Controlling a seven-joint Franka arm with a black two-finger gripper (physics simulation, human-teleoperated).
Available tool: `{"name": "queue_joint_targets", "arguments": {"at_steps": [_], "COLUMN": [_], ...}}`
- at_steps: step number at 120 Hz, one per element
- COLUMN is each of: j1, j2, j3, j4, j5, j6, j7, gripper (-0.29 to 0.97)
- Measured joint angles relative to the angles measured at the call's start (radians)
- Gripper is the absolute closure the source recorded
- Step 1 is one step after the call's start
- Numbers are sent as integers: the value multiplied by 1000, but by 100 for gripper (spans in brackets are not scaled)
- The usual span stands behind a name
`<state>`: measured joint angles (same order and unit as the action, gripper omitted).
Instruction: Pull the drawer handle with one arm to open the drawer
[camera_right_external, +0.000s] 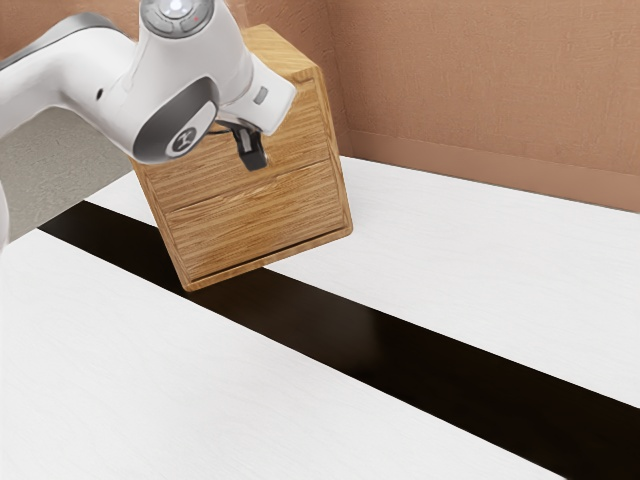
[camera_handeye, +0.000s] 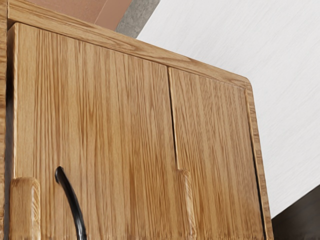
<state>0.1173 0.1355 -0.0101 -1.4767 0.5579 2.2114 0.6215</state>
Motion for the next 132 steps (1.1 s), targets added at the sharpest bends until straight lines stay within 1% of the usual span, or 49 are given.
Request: {"name": "queue_joint_targets", "arguments": {"at_steps": [16, 45, 70, 106, 132], "j1": [33, 36, 68, 81, 81], "j2": [4, 24, 47, 49, 51], "j3": [-1, -5, -7, -2, -6], "j4": [-7, -2, 10, -2, -2], "j5": [-2, -10, -24, -60, -68], "j6": [13, 36, 46, 51, 52], "j7": [8, 18, 24, 29, 32], "gripper": [2, 2, 2, 2, 2]}}
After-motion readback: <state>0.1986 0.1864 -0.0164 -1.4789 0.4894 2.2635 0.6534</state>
